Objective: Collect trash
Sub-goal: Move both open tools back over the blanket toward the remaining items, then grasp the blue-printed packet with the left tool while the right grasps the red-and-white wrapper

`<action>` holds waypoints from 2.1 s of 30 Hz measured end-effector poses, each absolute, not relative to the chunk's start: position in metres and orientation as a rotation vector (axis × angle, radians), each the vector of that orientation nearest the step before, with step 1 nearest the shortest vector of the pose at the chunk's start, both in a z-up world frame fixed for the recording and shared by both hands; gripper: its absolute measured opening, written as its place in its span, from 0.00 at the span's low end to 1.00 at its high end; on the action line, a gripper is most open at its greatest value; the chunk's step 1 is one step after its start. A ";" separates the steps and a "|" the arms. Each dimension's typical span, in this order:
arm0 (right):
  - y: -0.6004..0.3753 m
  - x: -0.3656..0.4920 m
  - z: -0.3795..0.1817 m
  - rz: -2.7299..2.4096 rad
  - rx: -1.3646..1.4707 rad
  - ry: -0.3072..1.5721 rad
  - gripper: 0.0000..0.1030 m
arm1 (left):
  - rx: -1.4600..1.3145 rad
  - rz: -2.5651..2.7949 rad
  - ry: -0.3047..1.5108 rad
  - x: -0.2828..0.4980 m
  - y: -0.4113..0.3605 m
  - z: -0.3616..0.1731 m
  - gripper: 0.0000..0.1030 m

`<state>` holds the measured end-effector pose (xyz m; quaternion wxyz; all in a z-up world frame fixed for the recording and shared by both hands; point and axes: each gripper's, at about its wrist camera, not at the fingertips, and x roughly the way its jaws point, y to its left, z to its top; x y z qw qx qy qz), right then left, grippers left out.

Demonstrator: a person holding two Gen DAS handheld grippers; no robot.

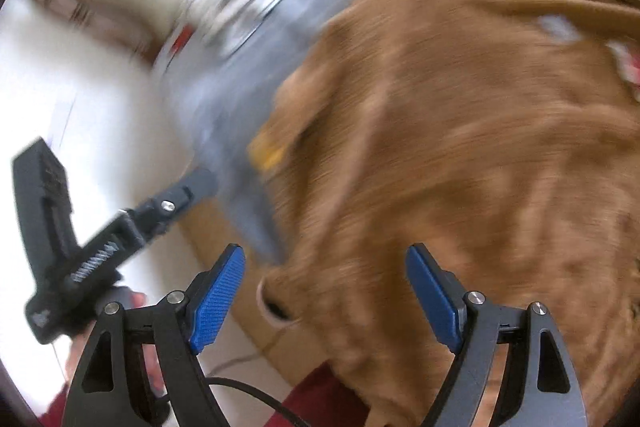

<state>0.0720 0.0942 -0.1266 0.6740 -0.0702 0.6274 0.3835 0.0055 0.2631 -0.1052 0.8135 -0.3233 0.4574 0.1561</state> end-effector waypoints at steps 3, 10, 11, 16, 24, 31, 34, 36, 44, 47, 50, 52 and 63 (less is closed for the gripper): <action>0.044 0.128 -0.110 0.705 -0.046 1.377 0.79 | -0.594 0.215 0.987 0.069 0.235 -0.085 0.85; -0.032 0.212 -0.070 0.474 0.073 1.247 0.79 | -0.400 0.024 1.021 0.190 0.175 -0.067 0.86; -0.039 0.219 -0.065 0.456 0.078 1.228 0.79 | -0.356 0.003 1.029 0.209 0.165 -0.068 0.86; -0.069 0.275 -0.061 0.364 0.102 1.202 0.80 | -0.278 -0.072 1.088 0.273 0.143 -0.095 0.86; -0.077 0.364 -0.116 0.292 0.096 1.279 0.80 | -0.318 -0.068 1.172 0.335 0.139 -0.157 0.86; -0.061 0.423 -0.176 0.314 0.021 1.359 0.80 | -0.316 -0.084 1.251 0.355 0.131 -0.206 0.86; -0.058 0.437 -0.199 0.311 -0.002 1.392 0.80 | -0.328 -0.078 1.263 0.361 0.134 -0.221 0.86; -0.057 0.446 -0.216 0.296 0.002 1.410 0.80 | -0.329 -0.073 1.272 0.365 0.136 -0.227 0.86; -0.059 0.467 -0.260 0.260 0.007 1.464 0.67 | -0.345 -0.082 1.268 0.367 0.139 -0.232 0.86; -0.069 0.468 -0.260 0.254 0.078 1.424 0.50 | -0.345 -0.095 1.269 0.375 0.137 -0.234 0.86; -0.078 0.465 -0.257 0.269 0.121 1.390 0.42 | -0.352 -0.107 1.255 0.384 0.134 -0.236 0.86; -0.083 0.461 -0.253 0.287 0.140 1.368 0.40 | -0.362 -0.103 1.258 0.391 0.133 -0.240 0.86; -0.105 0.439 -0.220 0.341 0.199 1.305 0.40 | -0.305 -0.095 1.267 0.407 0.117 -0.255 0.86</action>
